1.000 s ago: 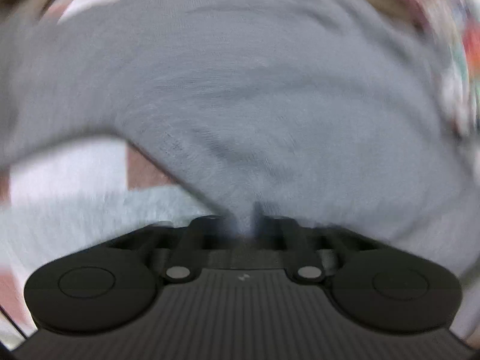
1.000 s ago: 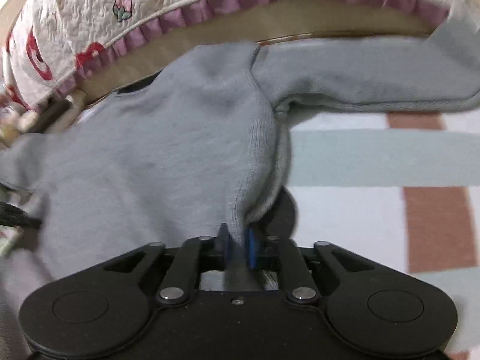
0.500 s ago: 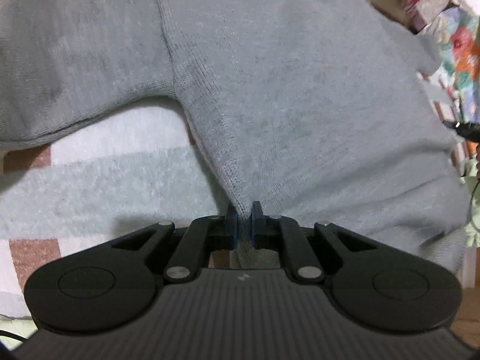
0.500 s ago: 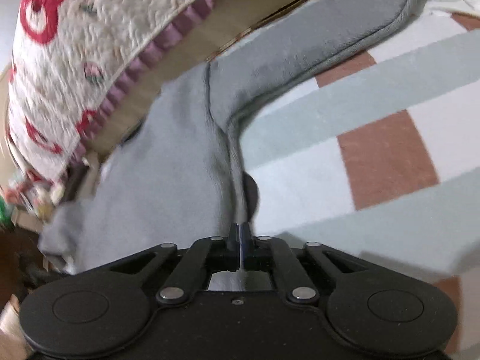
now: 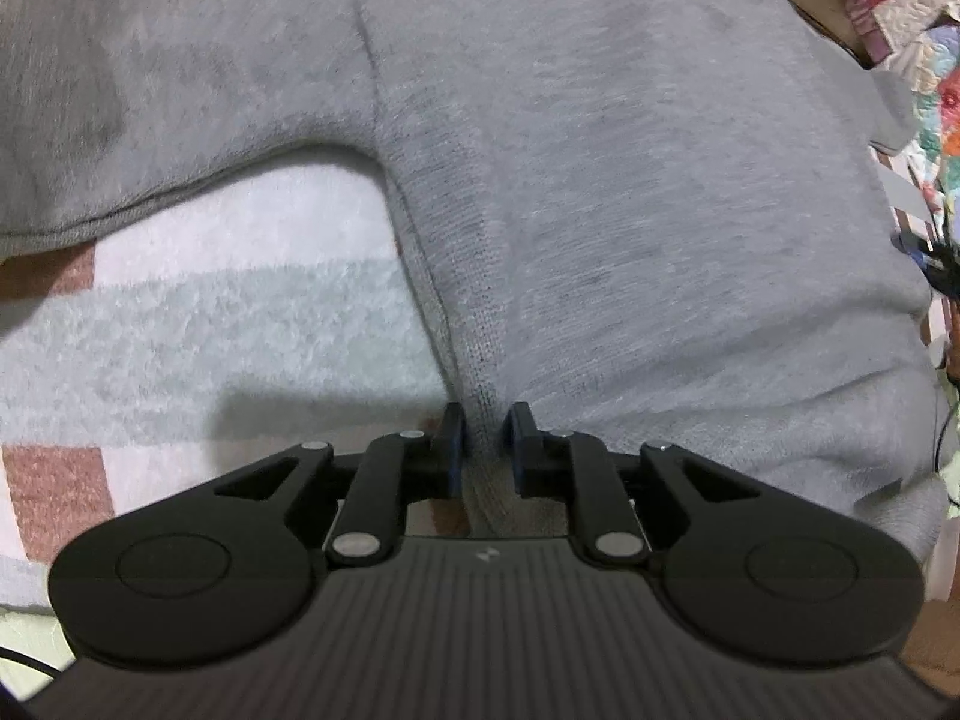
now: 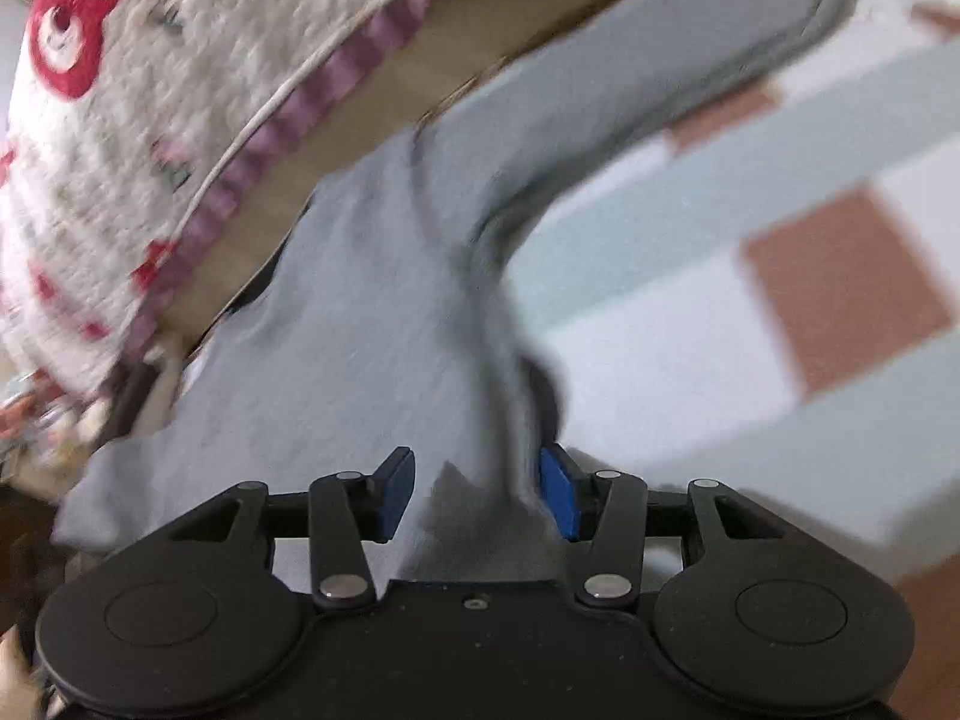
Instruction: Fold clothes
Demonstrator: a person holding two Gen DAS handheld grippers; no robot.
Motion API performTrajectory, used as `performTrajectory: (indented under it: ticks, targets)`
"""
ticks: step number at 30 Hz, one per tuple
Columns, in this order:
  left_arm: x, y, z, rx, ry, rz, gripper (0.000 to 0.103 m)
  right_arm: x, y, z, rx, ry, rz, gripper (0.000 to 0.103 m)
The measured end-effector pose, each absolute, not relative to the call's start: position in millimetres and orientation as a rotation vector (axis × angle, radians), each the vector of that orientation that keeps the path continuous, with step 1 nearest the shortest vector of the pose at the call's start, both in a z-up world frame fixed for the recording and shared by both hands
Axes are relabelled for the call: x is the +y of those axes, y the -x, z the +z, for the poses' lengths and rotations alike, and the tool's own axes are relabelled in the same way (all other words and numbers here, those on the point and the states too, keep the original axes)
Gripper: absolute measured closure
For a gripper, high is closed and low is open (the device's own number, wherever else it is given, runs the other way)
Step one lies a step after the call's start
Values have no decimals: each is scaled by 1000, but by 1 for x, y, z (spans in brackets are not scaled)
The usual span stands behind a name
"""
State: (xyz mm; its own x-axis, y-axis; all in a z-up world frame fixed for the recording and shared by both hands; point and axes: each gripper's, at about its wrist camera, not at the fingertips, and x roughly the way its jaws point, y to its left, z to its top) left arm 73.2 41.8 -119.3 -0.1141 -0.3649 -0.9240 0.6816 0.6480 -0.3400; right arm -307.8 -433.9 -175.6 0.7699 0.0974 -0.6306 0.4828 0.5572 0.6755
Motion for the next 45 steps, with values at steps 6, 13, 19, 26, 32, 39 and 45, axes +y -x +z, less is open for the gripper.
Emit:
performTrajectory:
  ticks: [6, 13, 19, 26, 32, 39, 45]
  targets:
    - [35, -75, -128, 1453, -287, -925, 79, -435, 306, -179, 752, -1019, -115, 40]
    - [30, -69, -120, 1383, -341, -956, 96, -428, 268, -182, 648, -1060, -276, 91]
    - [48, -71, -99, 1346, -313, -973, 97, -424, 301, -137, 429, -1087, -232, 93]
    - [43, -60, -113, 1392, -404, -955, 97, -420, 328, -157, 702, -928, -401, 95]
    - [44, -64, -114, 1422, -406, -930, 96, -401, 292, -152, 873, -671, -443, 91]
    - [53, -62, -80, 1252, -369, -896, 87, -393, 285, -115, 946, -339, -669, 56]
    - [54, -92, -48, 1116, 21, -832, 75, -384, 229, -84, 868, -210, -531, 56]
